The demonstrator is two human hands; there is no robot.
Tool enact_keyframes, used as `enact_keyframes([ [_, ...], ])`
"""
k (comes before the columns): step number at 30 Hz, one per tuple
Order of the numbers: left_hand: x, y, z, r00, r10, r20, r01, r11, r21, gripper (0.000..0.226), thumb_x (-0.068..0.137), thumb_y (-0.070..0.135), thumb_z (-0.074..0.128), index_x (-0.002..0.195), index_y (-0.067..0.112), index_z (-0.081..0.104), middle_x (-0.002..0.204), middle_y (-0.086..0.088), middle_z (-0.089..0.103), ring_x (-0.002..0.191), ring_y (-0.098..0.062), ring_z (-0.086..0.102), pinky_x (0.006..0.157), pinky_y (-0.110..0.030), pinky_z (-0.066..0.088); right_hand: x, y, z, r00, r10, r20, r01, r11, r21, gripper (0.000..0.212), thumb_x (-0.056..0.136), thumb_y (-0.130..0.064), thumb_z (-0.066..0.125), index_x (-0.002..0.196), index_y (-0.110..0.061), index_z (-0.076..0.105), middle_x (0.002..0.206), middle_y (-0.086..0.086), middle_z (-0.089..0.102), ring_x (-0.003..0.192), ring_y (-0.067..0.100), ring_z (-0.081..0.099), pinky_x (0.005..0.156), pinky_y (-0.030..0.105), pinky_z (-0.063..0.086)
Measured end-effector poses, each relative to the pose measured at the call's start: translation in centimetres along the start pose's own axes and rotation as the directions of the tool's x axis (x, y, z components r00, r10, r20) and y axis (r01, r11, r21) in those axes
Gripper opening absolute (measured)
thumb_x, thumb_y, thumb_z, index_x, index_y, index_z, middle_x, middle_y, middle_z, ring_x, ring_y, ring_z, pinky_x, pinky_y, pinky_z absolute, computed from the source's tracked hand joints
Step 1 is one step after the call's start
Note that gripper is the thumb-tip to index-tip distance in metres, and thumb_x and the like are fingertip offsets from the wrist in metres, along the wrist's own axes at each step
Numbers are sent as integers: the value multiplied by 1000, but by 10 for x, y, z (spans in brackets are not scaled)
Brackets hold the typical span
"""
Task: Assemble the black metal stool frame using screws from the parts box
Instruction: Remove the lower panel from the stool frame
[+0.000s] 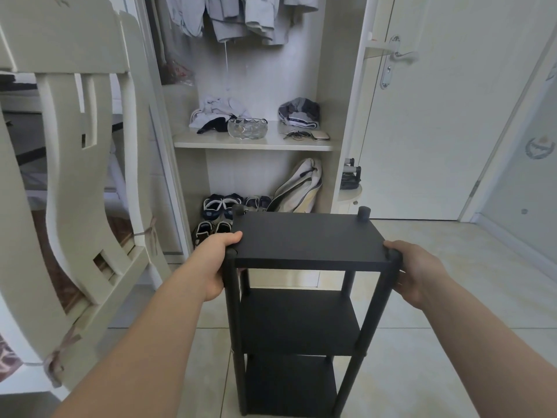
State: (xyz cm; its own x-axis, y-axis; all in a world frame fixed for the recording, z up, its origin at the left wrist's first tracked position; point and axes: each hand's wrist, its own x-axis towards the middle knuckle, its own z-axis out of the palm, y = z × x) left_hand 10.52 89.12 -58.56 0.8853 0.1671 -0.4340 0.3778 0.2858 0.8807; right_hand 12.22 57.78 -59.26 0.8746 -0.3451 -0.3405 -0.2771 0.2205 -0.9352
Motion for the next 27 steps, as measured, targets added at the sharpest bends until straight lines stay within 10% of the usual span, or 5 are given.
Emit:
enact_keyframes([
  [27,-14,-14,1,998,62,9,-61,994,-87,27,95,27,64,117,11,67,108,-6,76,103,-24,69,86,-36,54,-21,11,2,988,-107,116,107,994,3,19,99,-31,59,89,-18,68,86,-5,66,82,13,58,80,32,43],
])
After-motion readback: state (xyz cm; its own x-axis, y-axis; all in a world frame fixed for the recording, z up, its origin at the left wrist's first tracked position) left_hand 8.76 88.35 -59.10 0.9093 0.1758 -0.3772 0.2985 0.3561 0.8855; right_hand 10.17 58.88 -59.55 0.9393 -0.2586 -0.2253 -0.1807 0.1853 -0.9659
